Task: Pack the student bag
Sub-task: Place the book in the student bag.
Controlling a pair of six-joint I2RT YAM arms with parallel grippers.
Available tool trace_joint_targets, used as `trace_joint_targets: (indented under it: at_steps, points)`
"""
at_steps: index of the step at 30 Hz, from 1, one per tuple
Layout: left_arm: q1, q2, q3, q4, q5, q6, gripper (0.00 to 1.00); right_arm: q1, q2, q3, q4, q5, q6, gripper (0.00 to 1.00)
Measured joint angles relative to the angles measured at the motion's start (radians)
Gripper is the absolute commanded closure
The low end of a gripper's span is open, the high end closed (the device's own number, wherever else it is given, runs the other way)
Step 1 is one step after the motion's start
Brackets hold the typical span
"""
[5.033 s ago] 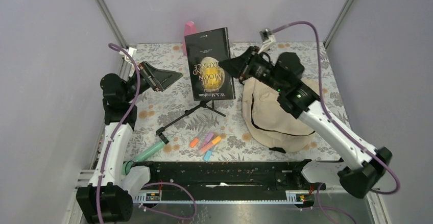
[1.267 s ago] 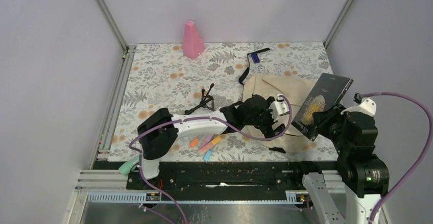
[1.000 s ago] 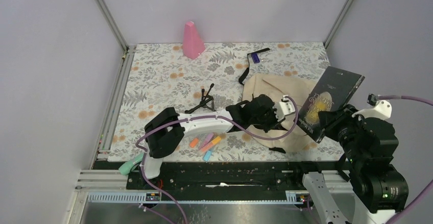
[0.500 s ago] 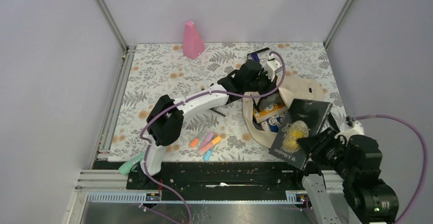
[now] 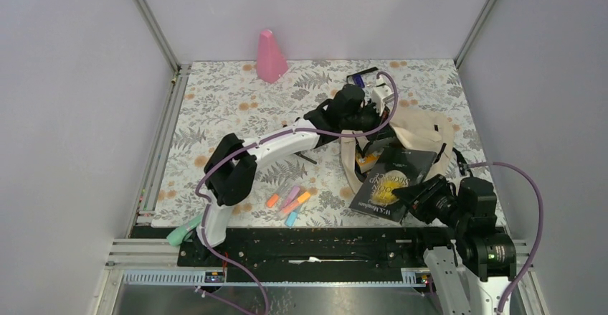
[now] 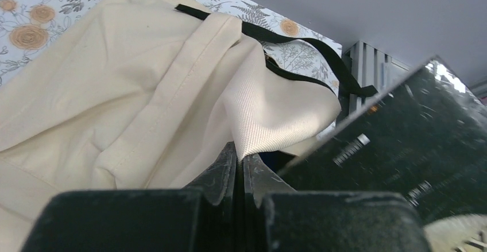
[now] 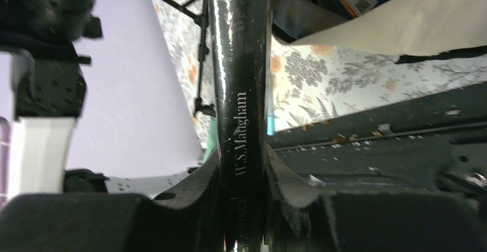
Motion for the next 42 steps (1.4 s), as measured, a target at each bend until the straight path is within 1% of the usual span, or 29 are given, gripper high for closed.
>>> trace_joint_targets:
  at_steps: [4, 8, 14, 16, 19, 21, 27, 34, 42]
  points:
    - [0.001, -0.019, -0.024, 0.012, 0.026, -0.005, 1.0, 0.0, -0.072, -0.103, 0.113, 0.022, 0.139, 1.0]
    - [0.002, -0.049, -0.039, 0.018, 0.035, -0.007, 1.0, 0.0, -0.129, -0.171, 0.141, 0.068, 0.238, 1.0]
    - [0.003, -0.093, -0.059, 0.041, 0.036, -0.023, 1.0, 0.0, -0.2, -0.252, 0.179, 0.17, 0.342, 1.0]
    - [0.005, -0.103, -0.076, 0.049, 0.037, -0.034, 1.0, 0.0, -0.211, -0.282, 0.217, 0.205, 0.367, 1.0]
    - [0.006, -0.11, -0.094, 0.054, 0.037, -0.05, 1.0, 0.0, -0.208, -0.354, 0.324, 0.253, 0.401, 1.0]
    - [0.006, -0.11, -0.096, 0.054, 0.037, -0.055, 1.0, 0.0, -0.19, -0.384, 0.376, 0.283, 0.403, 1.0]
    - [0.004, -0.126, -0.101, 0.036, 0.022, -0.055, 1.0, 0.002, -0.114, -0.386, 0.499, 0.374, 0.352, 1.0]
    - [0.005, -0.142, -0.115, 0.037, 0.011, -0.074, 1.0, 0.01, 0.0, -0.458, 0.713, 0.394, 0.317, 1.0]
    - [0.006, -0.145, -0.117, 0.039, 0.013, -0.117, 1.0, 0.036, 0.153, -0.476, 0.829, 0.471, 0.241, 1.0]
